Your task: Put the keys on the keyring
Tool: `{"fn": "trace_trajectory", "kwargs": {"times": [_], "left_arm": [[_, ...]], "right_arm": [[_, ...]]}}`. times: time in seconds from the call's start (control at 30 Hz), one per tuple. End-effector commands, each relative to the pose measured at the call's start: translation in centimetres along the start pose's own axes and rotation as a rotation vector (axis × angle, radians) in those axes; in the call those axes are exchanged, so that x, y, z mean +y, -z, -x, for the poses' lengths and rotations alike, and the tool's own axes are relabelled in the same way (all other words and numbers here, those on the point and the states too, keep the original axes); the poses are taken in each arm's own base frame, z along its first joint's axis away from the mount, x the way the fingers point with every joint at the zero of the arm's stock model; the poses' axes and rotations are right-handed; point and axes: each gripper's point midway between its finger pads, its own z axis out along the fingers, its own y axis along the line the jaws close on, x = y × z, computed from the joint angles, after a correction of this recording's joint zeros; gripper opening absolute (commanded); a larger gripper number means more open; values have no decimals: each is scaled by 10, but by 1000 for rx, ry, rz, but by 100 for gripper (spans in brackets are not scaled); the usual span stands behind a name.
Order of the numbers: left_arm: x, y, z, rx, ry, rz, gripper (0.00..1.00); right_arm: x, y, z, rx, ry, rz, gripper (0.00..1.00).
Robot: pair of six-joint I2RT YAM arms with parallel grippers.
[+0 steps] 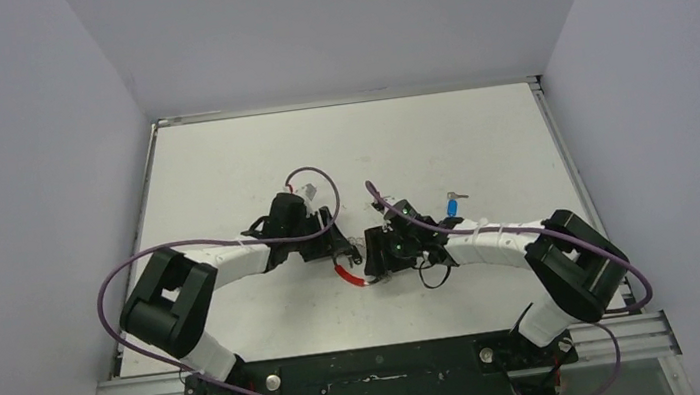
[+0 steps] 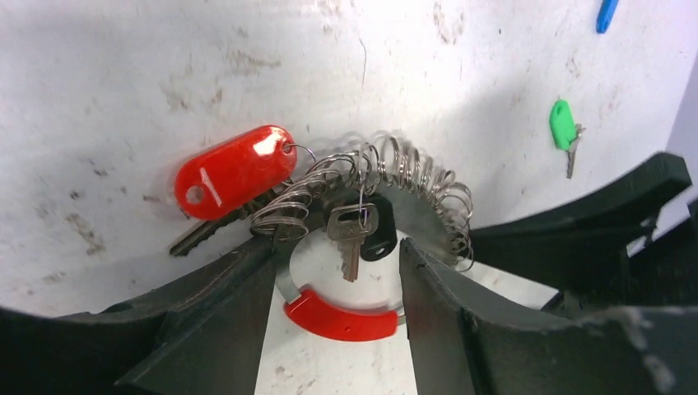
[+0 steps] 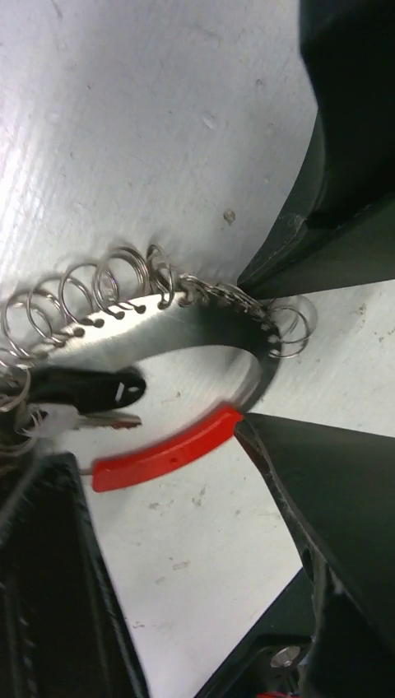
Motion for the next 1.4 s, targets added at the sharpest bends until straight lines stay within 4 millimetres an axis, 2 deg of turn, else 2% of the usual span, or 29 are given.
{"fn": "trace_trajectory", "kwargs": {"times": [0.0, 0.13, 0.23, 0.33, 0.43, 0.67, 0.8, 0.97, 1.13, 1.27, 1.37], "left_arm": [[11, 2, 22, -7, -118, 120, 54], [30, 18, 26, -11, -190, 247, 57], [38, 31, 25, -24, -219, 289, 59], [39, 40, 18, -29, -219, 275, 60], [35, 42, 3, -21, -177, 216, 60], [32, 34, -22, -11, -80, 99, 58], [35, 29, -22, 3, -87, 110, 57], [37, 33, -13, 6, -167, 160, 56], [19, 36, -13, -25, -288, 166, 55], [-14, 31, -17, -44, -432, 174, 54], [-41, 22, -29, -40, -547, 163, 53]], "right_arm": [[23, 22, 34, -130, 21, 44, 57], [11, 45, 52, -189, 53, -31, 77], [2, 53, 61, -206, 54, -61, 79], [-4, 51, 63, -195, 43, -54, 78], [-6, 41, 58, -162, 38, -39, 72], [-2, 20, 40, -104, 2, 4, 61], [-1, 22, 36, -99, 8, 1, 60], [-8, 35, 40, -135, 49, -29, 71], [-17, 41, 38, -158, 27, -19, 73], [-23, 39, 34, -155, -21, 7, 69], [-28, 42, 33, -159, -55, 20, 67]]}}
